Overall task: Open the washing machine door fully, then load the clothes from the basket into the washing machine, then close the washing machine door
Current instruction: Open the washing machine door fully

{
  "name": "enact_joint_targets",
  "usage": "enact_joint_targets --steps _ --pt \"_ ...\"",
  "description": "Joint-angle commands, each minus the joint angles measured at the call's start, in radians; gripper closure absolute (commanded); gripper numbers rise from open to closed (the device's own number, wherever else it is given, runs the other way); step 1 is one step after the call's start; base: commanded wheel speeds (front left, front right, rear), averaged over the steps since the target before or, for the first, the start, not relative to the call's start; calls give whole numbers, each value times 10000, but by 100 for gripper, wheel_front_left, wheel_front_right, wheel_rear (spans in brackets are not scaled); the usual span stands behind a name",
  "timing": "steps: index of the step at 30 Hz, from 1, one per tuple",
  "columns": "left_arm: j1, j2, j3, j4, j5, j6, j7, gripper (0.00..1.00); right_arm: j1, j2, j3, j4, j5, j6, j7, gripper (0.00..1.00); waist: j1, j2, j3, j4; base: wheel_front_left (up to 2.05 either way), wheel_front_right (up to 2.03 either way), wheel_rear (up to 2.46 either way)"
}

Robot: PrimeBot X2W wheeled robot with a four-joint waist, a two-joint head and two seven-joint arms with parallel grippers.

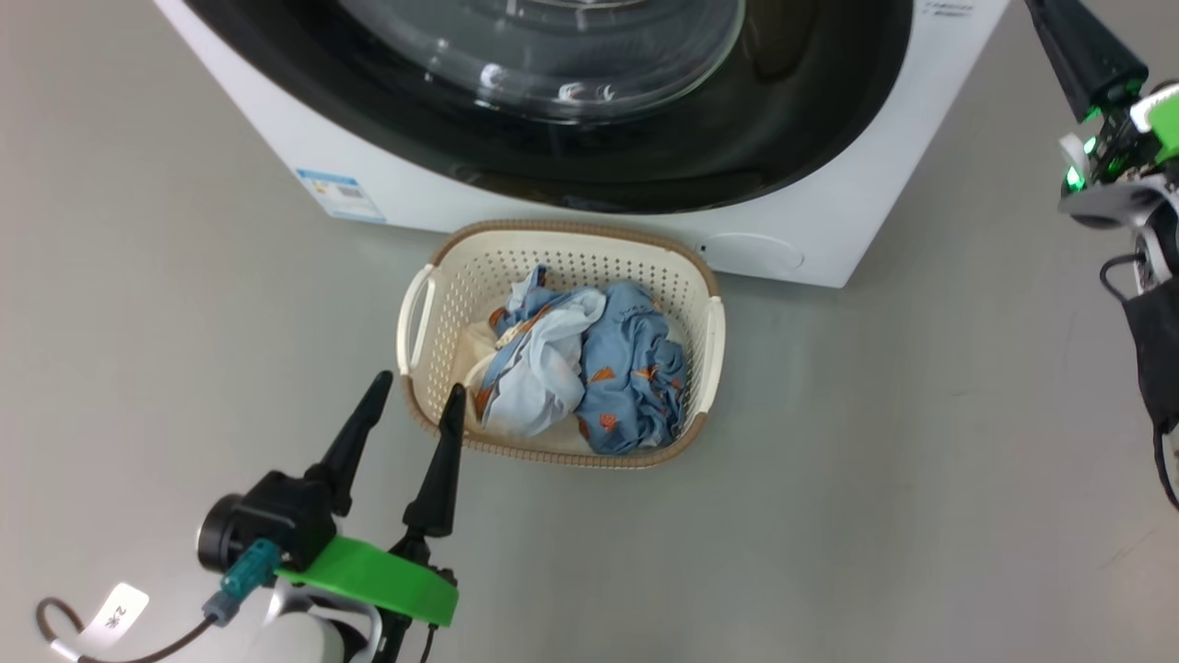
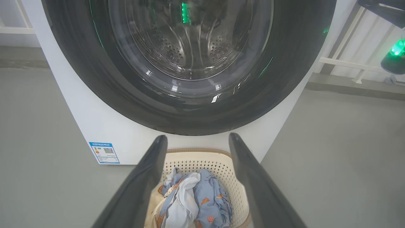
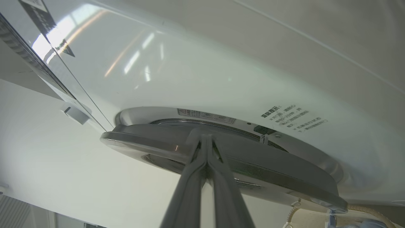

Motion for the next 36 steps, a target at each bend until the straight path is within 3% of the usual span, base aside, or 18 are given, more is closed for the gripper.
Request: enact_joint_targets --steps 1,18,36 --pt "-314 132 260 -293 -73 9 -65 0 -244 -69 136 -195 -77 16 74 100 -1 0 157 139 0 0 0" --pt "-861 132 -184 -470 -377 144 -65 0 -1575 -227 445 540 -277 16 1103 100 -1 0 1025 629 0 0 0" --pt "-1036 131 -420 -481 -536 292 -65 0 -1829 -14 793 626 -487 16 1431 100 -1 0 1098 809 0 0 0"
